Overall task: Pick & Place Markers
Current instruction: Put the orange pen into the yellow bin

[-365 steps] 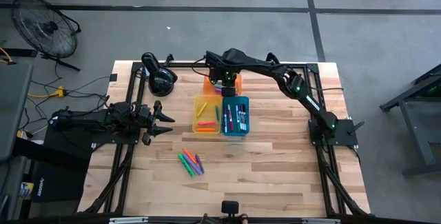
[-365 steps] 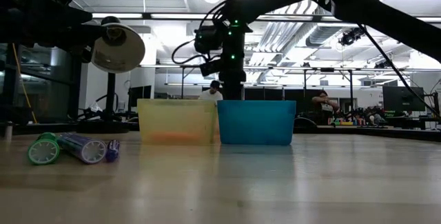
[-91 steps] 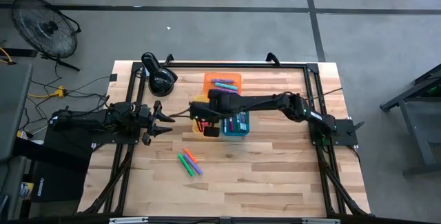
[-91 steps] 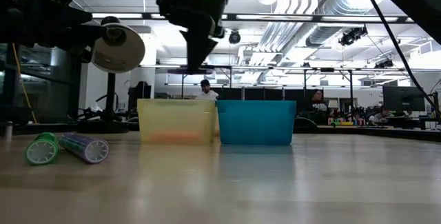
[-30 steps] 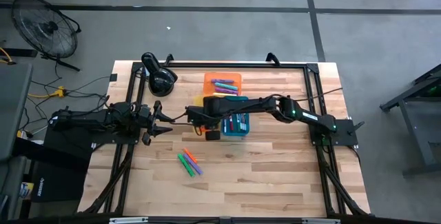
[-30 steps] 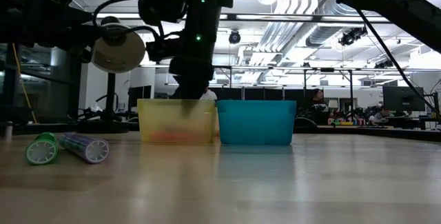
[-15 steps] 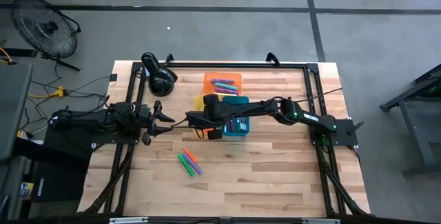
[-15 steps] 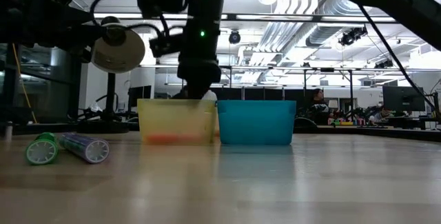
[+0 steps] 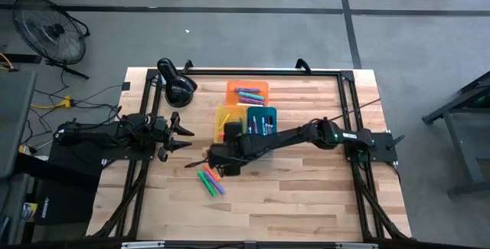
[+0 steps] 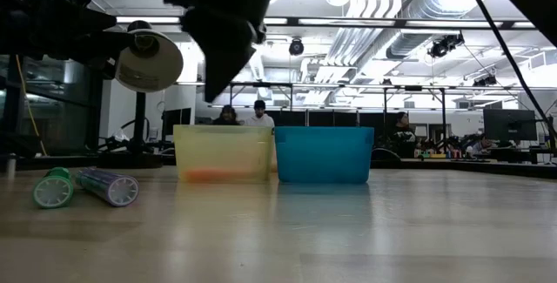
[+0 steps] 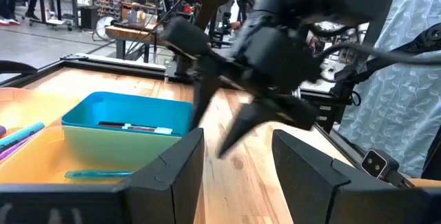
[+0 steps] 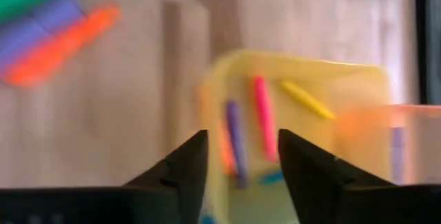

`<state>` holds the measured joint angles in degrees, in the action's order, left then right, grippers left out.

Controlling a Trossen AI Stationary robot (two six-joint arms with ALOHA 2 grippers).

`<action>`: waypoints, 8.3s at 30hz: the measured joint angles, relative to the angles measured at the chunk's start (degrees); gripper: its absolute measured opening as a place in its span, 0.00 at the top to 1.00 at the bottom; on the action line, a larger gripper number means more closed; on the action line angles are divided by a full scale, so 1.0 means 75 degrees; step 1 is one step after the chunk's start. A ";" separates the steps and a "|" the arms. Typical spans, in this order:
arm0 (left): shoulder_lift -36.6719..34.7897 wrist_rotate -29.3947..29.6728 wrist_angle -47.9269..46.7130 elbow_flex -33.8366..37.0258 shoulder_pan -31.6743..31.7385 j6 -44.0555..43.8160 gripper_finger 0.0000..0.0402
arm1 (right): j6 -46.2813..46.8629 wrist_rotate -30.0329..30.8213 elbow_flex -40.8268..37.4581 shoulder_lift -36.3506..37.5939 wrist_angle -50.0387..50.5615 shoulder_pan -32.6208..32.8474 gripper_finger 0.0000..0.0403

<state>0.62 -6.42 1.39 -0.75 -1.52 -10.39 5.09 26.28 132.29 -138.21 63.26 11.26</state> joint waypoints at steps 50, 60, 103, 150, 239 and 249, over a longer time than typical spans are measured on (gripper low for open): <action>0.0001 0.0000 0.0003 0.0000 0.0000 -0.0002 0.58 | 0.3142 -0.0198 -0.0003 -0.1489 -0.2346 0.0806 0.32; -0.0001 -0.0002 0.0002 0.0000 0.0000 -0.0001 0.58 | 0.1616 -0.0774 0.0006 -0.1488 -0.2000 0.0692 0.32; -0.0002 -0.0001 0.0000 0.0002 0.0000 0.0000 0.58 | 0.1345 -0.2555 0.0009 -0.1515 -0.2412 -0.0030 0.96; 0.0001 0.0000 0.0000 0.0000 0.0000 0.0000 0.58 | 0.0119 -0.3077 -0.0007 -0.1533 -0.2039 -0.0069 0.72; -0.0002 -0.0003 0.0000 0.0000 0.0000 0.0000 0.58 | 0.1465 -0.0618 0.0003 -0.0043 0.0585 -0.0077 0.94; -0.0002 -0.0003 0.0000 0.0000 0.0000 0.0000 0.58 | 0.1019 0.0187 0.0003 -0.0003 0.1582 -0.0624 0.94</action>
<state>0.60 -6.44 1.39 -0.75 -1.52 -10.39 12.74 27.68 132.31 -138.23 75.12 6.58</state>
